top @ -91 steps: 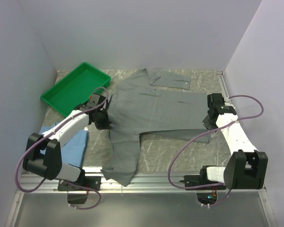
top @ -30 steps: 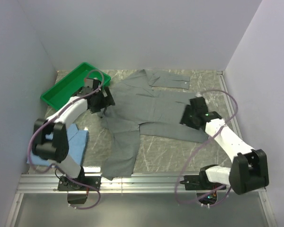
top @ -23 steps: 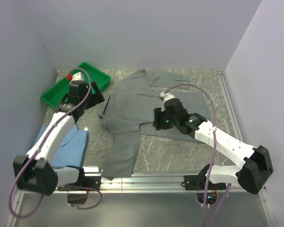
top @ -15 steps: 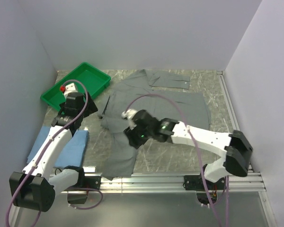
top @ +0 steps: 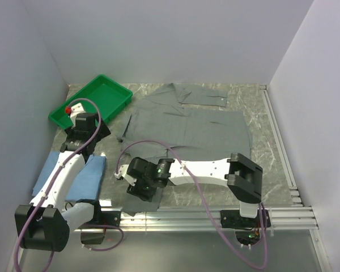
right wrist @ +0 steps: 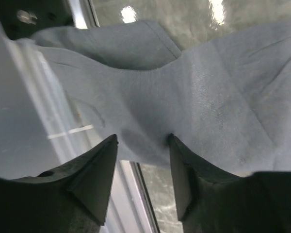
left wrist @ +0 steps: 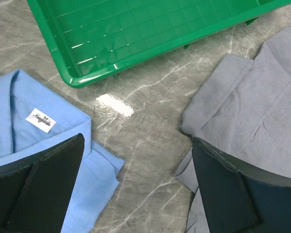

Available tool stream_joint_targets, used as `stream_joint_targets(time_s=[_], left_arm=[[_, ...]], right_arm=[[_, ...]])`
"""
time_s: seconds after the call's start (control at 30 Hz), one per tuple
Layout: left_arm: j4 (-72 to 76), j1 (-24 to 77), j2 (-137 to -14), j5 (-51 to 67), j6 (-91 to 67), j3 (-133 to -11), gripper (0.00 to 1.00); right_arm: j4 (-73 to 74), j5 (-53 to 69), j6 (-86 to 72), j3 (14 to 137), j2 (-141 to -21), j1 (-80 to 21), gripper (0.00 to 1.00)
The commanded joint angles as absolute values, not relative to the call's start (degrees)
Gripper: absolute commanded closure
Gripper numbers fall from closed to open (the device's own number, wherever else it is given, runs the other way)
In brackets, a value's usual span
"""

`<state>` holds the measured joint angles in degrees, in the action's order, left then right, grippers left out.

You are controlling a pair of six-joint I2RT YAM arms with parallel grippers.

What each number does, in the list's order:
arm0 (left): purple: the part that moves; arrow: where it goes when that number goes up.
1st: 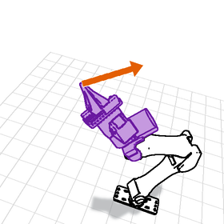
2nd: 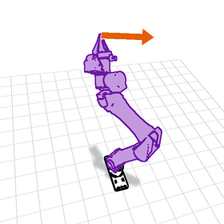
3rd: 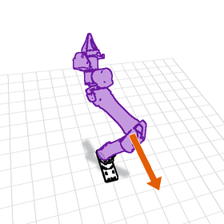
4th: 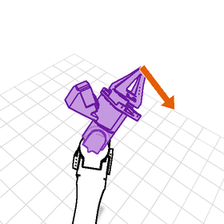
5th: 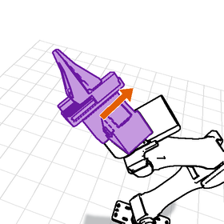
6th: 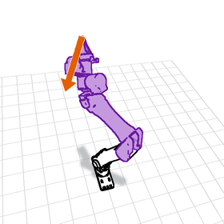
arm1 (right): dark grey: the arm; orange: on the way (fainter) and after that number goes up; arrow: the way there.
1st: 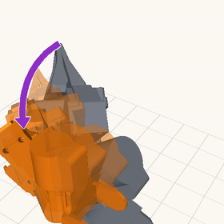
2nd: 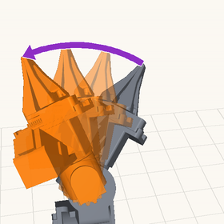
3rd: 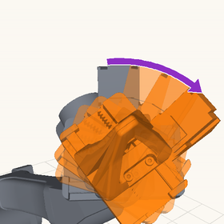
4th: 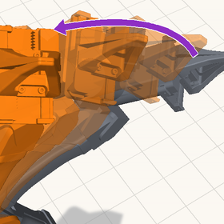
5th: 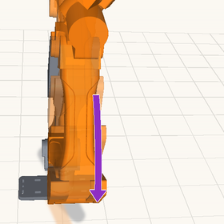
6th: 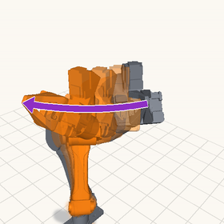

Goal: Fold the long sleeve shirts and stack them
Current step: Fold the shirt

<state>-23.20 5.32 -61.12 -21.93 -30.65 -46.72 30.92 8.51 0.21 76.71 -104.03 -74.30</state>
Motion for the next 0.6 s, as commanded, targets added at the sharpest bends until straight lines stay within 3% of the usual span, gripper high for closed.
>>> stream_joint_targets(time_s=[0.0,0.07,0.17,0.2,0.27,0.57], left_arm=[[-21.0,5.1,-61.4,-21.1,-30.6,-47.5,0.01],[-21.0,5.2,-61.8,-20.7,-30.6,-47.6,0.01],[-21.1,5.1,-62.4,-20.1,-30.7,-47.8,0.01],[-21.1,5.1,-62.5,-20.1,-30.7,-47.8,0.01],[-21.1,5.1,-62.5,-19.8,-30.7,-47.8,0.02],[-21.3,5.1,-63.2,-19.1,-30.8,-47.9,0.02]], right_arm=[[30.5,6.4,2.2,79.4,-104.9,-74.5,0.48],[30.4,5.5,2.5,79.5,-105.5,-74.4,0.53],[30.5,5.0,3.2,79.4,-105.9,-74.5,0.72],[30.2,4.7,3.3,79.2,-105.9,-74.4,0.86],[30.1,4.2,3.3,79.0,-105.9,-74.5,1.0],[26.7,0.2,0.7,75.2,-101.5,-68.7,1.0]])
